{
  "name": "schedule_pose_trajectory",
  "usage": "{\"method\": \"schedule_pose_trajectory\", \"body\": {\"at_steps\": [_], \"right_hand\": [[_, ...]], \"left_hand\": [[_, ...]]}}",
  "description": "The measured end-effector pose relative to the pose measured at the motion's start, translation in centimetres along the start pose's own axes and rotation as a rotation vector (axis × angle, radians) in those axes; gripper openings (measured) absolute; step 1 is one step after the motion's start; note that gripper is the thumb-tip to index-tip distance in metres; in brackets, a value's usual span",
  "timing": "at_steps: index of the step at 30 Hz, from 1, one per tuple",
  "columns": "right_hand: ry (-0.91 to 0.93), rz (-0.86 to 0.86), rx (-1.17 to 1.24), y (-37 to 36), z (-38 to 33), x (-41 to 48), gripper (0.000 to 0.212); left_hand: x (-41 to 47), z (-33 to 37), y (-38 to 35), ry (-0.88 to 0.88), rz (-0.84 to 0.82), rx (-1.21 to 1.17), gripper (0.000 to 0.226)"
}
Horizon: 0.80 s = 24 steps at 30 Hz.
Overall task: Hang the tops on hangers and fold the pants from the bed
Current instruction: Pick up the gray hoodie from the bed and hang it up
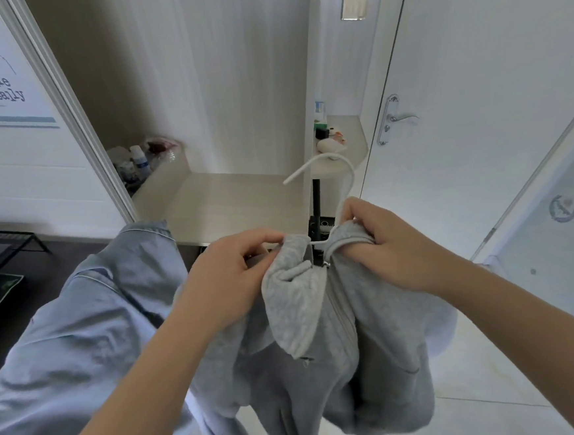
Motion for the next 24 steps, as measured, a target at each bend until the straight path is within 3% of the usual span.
{"method": "schedule_pose_trajectory", "body": {"at_steps": [1, 5, 7, 9, 12, 14, 17, 18, 20, 24], "right_hand": [[-0.077, -0.026, 0.066, 0.1, 0.1, -0.1, 0.016], [-0.277, -0.246, 0.275, 0.0, 0.7, -1.6, 0.045], [-0.337, -0.155, 0.313, -0.6, 1.3, -2.1, 0.030], [-0.408, 0.062, 0.290, -1.4, 1.6, -2.0, 0.013], [-0.430, 0.193, 0.171, -2.8, 1.3, -1.6, 0.024], [-0.393, 0.157, 0.084, -3.2, 0.7, -1.5, 0.022], [-0.346, 0.062, -0.013, -2.9, 0.2, -1.5, 0.023], [-0.313, 0.048, -0.080, -2.8, 0.3, -1.5, 0.024], [-0.235, 0.059, -0.190, -2.6, 0.3, -2.0, 0.020], [-0.131, -0.028, -0.326, -3.5, 0.6, -3.2, 0.015]], "left_hand": [[0.2, -0.3, -0.3, 0.022, 0.039, 0.006, 0.010], [0.3, -1.0, -1.1, 0.050, 0.255, 0.175, 0.006], [0.3, -1.2, -1.2, 0.126, 0.295, 0.125, 0.026], [0.3, -1.3, -1.8, 0.250, 0.177, 0.065, 0.048], [0.0, -1.6, -3.5, 0.377, -0.047, 0.133, 0.052], [0.2, -2.4, -4.5, 0.398, -0.015, 0.110, 0.042], [1.2, -3.1, -4.5, 0.492, 0.255, -0.192, 0.004], [1.7, -3.2, -4.1, 0.514, 0.332, -0.292, 0.006], [2.5, -3.1, -3.4, 0.467, 0.401, -0.365, 0.013], [3.6, -0.9, -2.4, 0.098, 0.368, -0.250, 0.023]]}}
Point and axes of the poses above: each hand's wrist, its own x-axis towards the middle knuckle, its own y-axis out of the back of the hand, z = x × y, the point moved 1 cm from there along x, towards the middle knuckle, and after that the axes turned 9 degrees about z, right-handed, at the moved point
